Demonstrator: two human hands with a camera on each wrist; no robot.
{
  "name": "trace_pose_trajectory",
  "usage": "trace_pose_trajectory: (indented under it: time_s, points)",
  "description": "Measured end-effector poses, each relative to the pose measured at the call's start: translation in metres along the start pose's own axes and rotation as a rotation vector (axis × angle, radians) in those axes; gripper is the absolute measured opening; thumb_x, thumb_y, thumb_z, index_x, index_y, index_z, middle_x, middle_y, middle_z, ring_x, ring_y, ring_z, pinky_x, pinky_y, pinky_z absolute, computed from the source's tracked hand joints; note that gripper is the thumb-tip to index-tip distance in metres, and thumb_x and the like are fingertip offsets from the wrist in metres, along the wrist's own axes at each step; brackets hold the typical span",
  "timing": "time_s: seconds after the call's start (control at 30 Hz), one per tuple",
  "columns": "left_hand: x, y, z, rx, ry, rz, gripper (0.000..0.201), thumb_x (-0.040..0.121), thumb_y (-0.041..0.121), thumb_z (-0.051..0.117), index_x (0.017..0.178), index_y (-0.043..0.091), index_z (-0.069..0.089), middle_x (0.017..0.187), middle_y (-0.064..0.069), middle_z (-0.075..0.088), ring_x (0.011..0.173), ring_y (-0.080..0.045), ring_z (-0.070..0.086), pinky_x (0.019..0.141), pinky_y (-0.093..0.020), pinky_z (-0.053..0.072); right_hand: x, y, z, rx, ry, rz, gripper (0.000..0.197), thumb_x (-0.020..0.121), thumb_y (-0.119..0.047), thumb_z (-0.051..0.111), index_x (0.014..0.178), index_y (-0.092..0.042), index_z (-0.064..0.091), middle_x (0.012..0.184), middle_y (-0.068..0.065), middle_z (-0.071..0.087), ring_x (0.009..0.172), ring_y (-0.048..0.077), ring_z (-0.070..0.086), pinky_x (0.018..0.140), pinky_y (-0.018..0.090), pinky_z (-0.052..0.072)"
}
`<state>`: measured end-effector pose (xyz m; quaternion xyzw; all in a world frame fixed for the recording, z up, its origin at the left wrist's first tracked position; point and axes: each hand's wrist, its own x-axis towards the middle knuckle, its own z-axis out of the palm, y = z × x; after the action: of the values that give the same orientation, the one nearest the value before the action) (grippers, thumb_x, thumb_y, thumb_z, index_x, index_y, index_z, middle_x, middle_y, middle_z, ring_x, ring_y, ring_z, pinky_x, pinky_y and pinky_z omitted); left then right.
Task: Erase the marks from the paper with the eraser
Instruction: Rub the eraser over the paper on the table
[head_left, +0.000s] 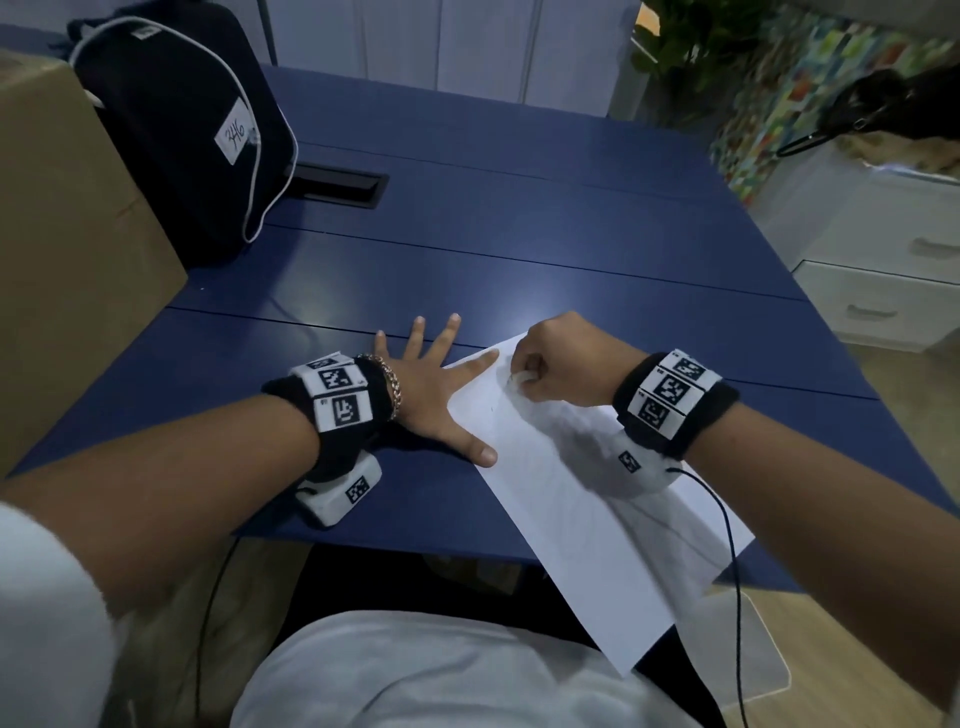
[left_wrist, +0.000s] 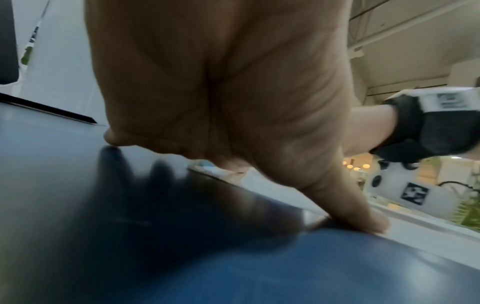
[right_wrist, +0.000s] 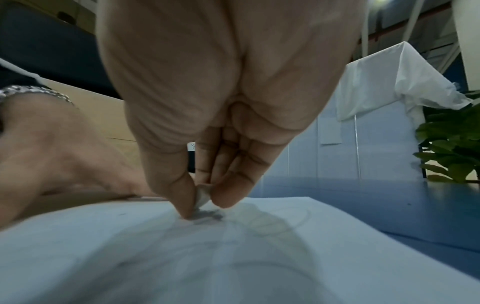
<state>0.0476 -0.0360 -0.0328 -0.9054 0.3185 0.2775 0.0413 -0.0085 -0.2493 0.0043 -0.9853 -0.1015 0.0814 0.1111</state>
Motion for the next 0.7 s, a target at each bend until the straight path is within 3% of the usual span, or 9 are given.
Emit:
trace_pose_trajectory:
  time_s: [0.1, 0.27, 0.33, 0.47, 0.53, 0.63, 0.7]
  points:
    - [-0.007, -0.004, 0.009, 0.015, 0.020, 0.064, 0.141, 0.049, 0.112, 0.053, 0.157, 0.061, -0.024, 0.161, 0.009, -0.053, 0.151, -0.040, -0.044, 0.117, -0.079, -0.016, -0.001, 0.002, 0.001, 0.008, -0.014, 0.008, 0.013, 0.082, -0.020, 0.072, 0.091, -0.025, 0.079, 0.078, -0.009, 0.072, 0.074, 0.013, 0.064, 0.071, 0.034, 0.059]
    - [-0.013, -0.002, 0.010, -0.041, -0.030, -0.013, 0.147, 0.049, 0.109, 0.058, 0.156, 0.058, -0.029, 0.165, 0.006, -0.048, 0.153, -0.041, -0.041, 0.120, -0.073, -0.020, -0.002, -0.005, 0.002, -0.012, 0.007, 0.013, 0.009, 0.080, -0.022, 0.069, 0.085, -0.024, 0.076, 0.077, -0.008, 0.070, 0.074, 0.015, 0.061, 0.072, 0.040, 0.060]
    - [-0.013, 0.000, 0.008, -0.045, -0.033, -0.034, 0.149, 0.048, 0.109, 0.060, 0.155, 0.059, -0.030, 0.164, 0.007, -0.048, 0.153, -0.042, -0.040, 0.120, -0.073, -0.020, -0.010, -0.018, 0.007, -0.048, -0.005, -0.041, 0.008, 0.079, -0.024, 0.066, 0.082, -0.027, 0.074, 0.076, -0.008, 0.067, 0.071, 0.015, 0.058, 0.072, 0.039, 0.058]
    - [-0.014, 0.002, 0.007, -0.035, -0.044, -0.054, 0.149, 0.046, 0.110, 0.059, 0.153, 0.061, -0.032, 0.163, 0.009, -0.049, 0.153, -0.044, -0.040, 0.119, -0.076, -0.018, -0.028, -0.035, 0.015, -0.072, -0.130, -0.175, 0.016, 0.080, -0.021, 0.070, 0.094, -0.022, 0.077, 0.084, -0.007, 0.065, 0.074, 0.013, 0.054, 0.071, 0.031, 0.050]
    - [-0.014, 0.002, 0.007, -0.032, -0.050, -0.054, 0.149, 0.046, 0.110, 0.059, 0.153, 0.061, -0.032, 0.163, 0.009, -0.050, 0.153, -0.043, -0.040, 0.119, -0.076, -0.017, -0.021, -0.025, 0.010, -0.082, -0.107, -0.144, 0.015, 0.081, -0.020, 0.069, 0.093, -0.022, 0.077, 0.083, -0.006, 0.066, 0.072, 0.013, 0.053, 0.071, 0.032, 0.048]
    - [-0.015, 0.003, 0.007, -0.035, -0.050, -0.053, 0.150, 0.044, 0.110, 0.059, 0.152, 0.061, -0.033, 0.162, 0.009, -0.050, 0.152, -0.043, -0.040, 0.119, -0.076, -0.017, -0.013, -0.014, 0.005, -0.086, -0.008, -0.041, 0.008, 0.082, -0.020, 0.065, 0.076, -0.025, 0.067, 0.071, -0.009, 0.059, 0.065, 0.010, 0.049, 0.067, 0.030, 0.040]
    - [-0.014, 0.002, 0.007, -0.037, -0.052, -0.055, 0.150, 0.042, 0.111, 0.058, 0.152, 0.062, -0.033, 0.162, 0.010, -0.051, 0.152, -0.043, -0.041, 0.119, -0.076, -0.017, -0.018, -0.023, 0.010, -0.096, -0.025, -0.085, 0.007, 0.082, -0.023, 0.064, 0.079, -0.021, 0.071, 0.075, -0.006, 0.065, 0.069, 0.016, 0.056, 0.066, 0.031, 0.044]
